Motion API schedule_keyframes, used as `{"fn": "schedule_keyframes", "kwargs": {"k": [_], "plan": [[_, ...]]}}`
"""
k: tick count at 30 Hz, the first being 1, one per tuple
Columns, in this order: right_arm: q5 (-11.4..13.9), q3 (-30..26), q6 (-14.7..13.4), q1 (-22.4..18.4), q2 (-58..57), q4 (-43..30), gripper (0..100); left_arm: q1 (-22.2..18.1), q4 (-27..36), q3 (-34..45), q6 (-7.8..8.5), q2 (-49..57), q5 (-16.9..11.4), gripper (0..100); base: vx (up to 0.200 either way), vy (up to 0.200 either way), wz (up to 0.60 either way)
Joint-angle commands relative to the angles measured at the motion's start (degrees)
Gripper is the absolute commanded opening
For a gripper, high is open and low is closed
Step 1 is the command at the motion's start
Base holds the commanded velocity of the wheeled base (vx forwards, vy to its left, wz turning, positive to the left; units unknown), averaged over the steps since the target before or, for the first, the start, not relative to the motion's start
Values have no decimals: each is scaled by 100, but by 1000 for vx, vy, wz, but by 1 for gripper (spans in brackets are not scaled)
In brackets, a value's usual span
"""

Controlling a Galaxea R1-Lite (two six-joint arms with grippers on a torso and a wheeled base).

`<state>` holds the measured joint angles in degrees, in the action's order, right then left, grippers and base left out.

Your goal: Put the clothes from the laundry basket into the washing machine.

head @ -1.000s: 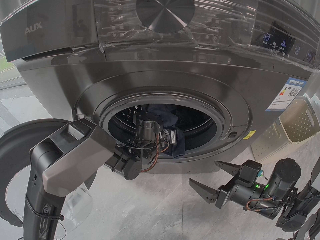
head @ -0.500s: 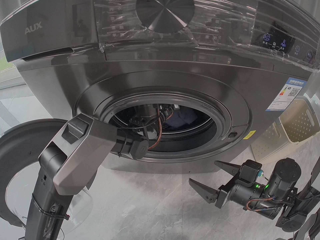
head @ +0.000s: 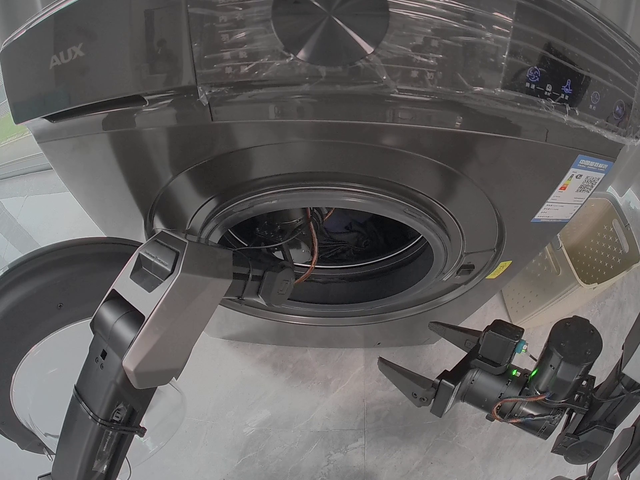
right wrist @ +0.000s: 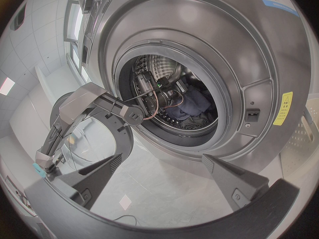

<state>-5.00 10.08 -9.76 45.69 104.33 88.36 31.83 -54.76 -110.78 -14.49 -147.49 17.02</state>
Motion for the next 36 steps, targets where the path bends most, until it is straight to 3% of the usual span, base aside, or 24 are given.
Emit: {"fn": "schedule_keyframes", "kwargs": {"k": [1, 8, 11, 17, 26, 28, 36], "plan": [[-1, -6, 1, 1, 9, -3, 100, 60, 18, 135, 8, -7, 3, 100, 0, 0, 0], [-1, -15, 1, 1, 9, -3, 100, 227, 44, 821, 34, 362, 3, 100, 0, 0, 0], [-1, -33, 1, 1, 9, -3, 100, 508, -17, 1788, 114, 845, -120, 100, 0, 0, 0], [-1, -94, 1, 10, 0, -3, 100, 1053, -360, 3844, 500, 1627, -744, 100, 0, 0, 0], [34, -349, 1, 107, -70, -3, 100, 1335, -1564, 5866, 1063, 1988, -1007, 100, 0, 0, 0], [34, -411, 1, 107, -132, -3, 100, 1396, -1731, 6279, 1115, 2163, -1007, 100, 0, 0, 0], [-10, -859, 18, 221, -879, -3, 100, 1923, -2144, 8072, 1080, 3587, -999, 100, 0, 0, 0]]}}
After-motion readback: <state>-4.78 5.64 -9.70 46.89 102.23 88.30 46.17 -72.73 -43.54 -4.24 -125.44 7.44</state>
